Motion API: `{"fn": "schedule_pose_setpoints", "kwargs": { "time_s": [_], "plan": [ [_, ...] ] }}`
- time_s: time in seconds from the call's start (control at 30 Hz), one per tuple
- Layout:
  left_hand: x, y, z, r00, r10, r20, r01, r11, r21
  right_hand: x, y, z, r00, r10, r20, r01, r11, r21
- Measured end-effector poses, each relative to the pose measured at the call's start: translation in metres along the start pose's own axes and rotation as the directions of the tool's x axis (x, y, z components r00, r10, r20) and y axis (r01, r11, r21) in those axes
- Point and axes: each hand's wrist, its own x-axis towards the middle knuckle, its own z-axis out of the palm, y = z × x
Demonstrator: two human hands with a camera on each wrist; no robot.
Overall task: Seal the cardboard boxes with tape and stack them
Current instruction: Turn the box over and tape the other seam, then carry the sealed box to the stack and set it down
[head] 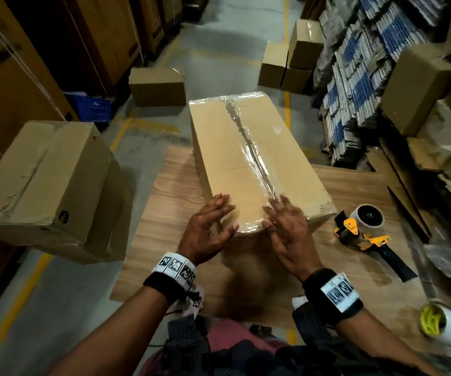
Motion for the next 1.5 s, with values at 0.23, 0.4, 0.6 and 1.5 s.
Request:
{"fn": "schedule_pose_setpoints", "kwargs": {
  "time_s": [0.23,0.4,0.6,1.5],
  "plan": [
    [0.029,0.027,-0.012,0.669,-0.719,-0.189,0.655,0.690,-0.308,0.038,0.089,-0.090,0.800,0.597,-0.066,-0.569,0.788,0.237],
    [0.050,0.076,0.001,0.370,-0.913,0.172,0.830,0.242,-0.503,0.052,0.103,-0.087,0.619,0.719,0.316,-0.761,0.449,0.468],
    [0.047,0.087,0.020,0.455,-0.889,0.057,0.730,0.335,-0.595,0.056,0.092,-0.065,0.582,0.672,0.459,-0.788,0.325,0.523],
    [0.016,-0.040,-0.477,0.575,-0.628,-0.525,0.478,0.778,-0.407,0.292,-0.313,0.155,0.849,0.246,0.467,-0.526,0.461,0.715]
  ]
}}
